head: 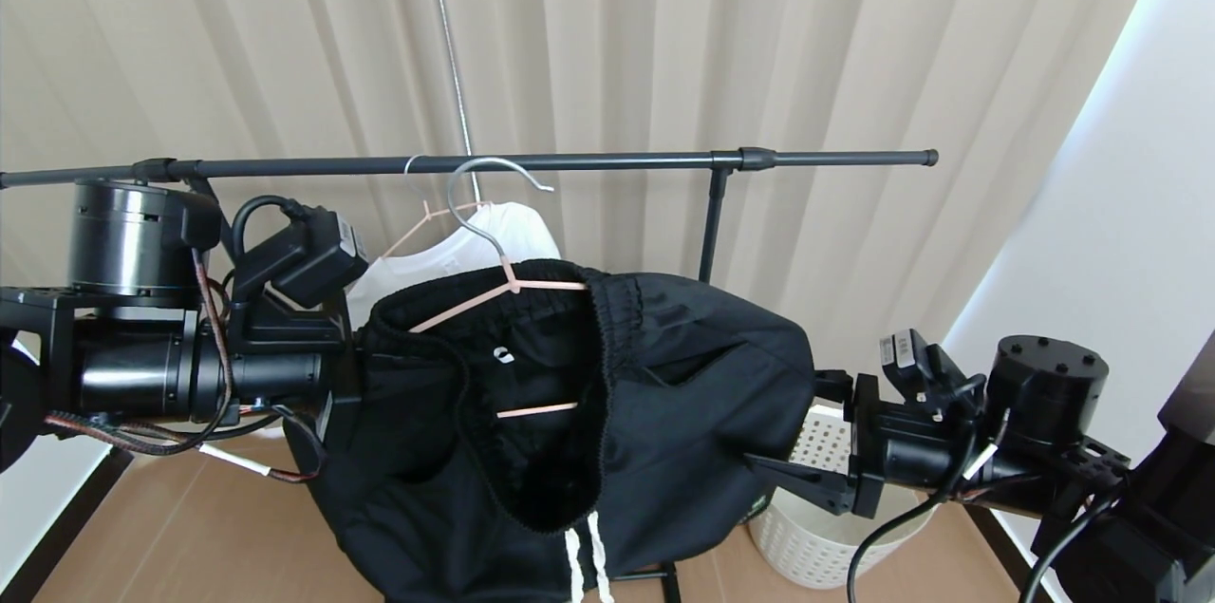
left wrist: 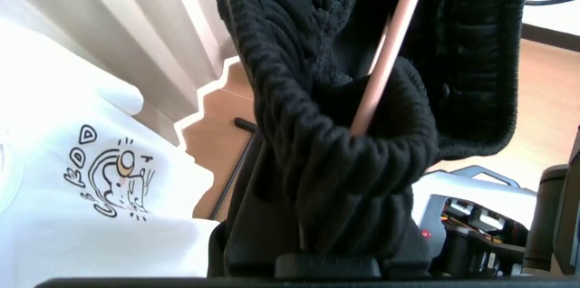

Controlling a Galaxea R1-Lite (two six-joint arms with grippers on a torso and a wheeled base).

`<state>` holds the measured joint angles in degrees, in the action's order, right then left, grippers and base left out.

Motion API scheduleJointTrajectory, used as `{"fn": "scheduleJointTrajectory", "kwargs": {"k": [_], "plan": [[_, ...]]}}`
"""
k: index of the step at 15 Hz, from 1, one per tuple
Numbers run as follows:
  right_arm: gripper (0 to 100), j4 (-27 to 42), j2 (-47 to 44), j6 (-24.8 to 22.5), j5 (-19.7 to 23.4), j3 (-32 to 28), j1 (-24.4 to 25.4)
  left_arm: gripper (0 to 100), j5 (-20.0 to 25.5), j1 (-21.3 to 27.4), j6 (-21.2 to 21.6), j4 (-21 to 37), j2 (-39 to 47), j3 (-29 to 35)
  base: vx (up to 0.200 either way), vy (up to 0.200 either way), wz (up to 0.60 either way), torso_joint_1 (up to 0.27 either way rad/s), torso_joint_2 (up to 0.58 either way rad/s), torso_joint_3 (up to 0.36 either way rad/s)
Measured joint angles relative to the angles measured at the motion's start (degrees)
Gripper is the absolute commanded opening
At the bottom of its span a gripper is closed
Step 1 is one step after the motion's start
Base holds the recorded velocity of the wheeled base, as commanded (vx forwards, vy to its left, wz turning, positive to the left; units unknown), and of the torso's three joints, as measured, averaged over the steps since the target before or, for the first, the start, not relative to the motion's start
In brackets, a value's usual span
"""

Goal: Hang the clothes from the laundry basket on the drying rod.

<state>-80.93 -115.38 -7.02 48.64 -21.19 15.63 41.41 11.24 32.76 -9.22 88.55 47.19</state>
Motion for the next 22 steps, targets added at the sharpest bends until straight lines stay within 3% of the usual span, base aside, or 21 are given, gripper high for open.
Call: {"fn": "scheduleJointTrajectory", "kwargs": {"k": [11,12,22], "plan": [[100,0.1,-8.8,-2.6,-0.1,-3.1,-1.4,0,0.8,-1.9,-0.1,0.0,-2.1,-1.0,0.000,0.000,0.00,0.000,0.00,0.000],[0,0.1,-9.1,-2.6,-0.1,-3.2,-1.5,0,0.9,-1.9,-0.1,0.0,-2.4,-1.2,0.000,0.000,0.00,0.000,0.00,0.000],[0,0.1,-9.5,-2.5,0.0,-4.6,-3.8,0,0.9,-2.6,-3.2,0.0,-5.3,-2.8,0.000,0.000,0.00,0.000,0.00,0.000]]}}
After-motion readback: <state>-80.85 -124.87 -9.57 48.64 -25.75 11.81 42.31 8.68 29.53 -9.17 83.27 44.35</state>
